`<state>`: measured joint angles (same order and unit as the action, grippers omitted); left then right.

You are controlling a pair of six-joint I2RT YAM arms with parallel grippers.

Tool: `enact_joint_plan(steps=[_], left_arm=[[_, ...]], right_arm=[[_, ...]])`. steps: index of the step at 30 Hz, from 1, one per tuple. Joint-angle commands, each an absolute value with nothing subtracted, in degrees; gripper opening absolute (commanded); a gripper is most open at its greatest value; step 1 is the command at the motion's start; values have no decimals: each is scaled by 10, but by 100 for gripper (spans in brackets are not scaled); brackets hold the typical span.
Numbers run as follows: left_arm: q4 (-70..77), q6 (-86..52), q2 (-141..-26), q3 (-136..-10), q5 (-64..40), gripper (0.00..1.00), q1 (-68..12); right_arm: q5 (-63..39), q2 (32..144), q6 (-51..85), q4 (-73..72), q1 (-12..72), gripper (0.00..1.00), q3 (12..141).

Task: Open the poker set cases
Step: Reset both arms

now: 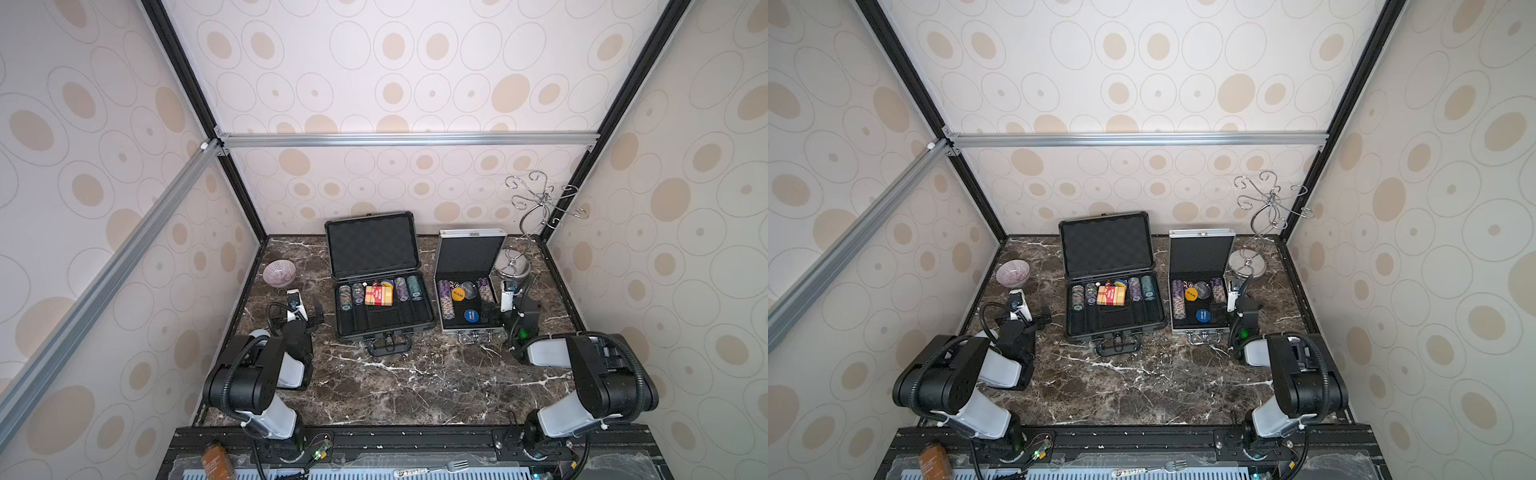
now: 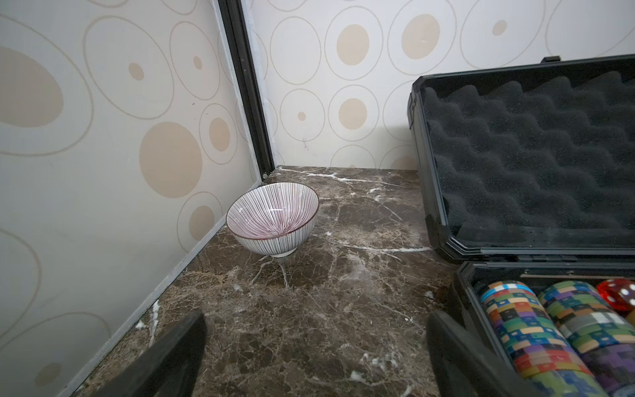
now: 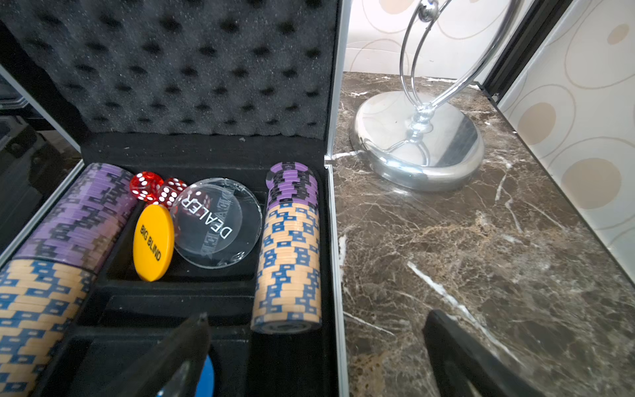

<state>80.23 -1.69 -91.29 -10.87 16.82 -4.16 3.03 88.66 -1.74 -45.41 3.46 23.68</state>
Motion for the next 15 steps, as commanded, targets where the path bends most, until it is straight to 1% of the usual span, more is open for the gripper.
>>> enact_joint_plan(steps=[1, 15], left_arm=[[807, -19, -910, -118, 168, 100, -38], [803, -18, -911, -120, 167, 100, -38]], right_arm=[[29, 885, -17, -454, 31, 100, 245], [29, 884, -17, -454, 30, 100, 244]])
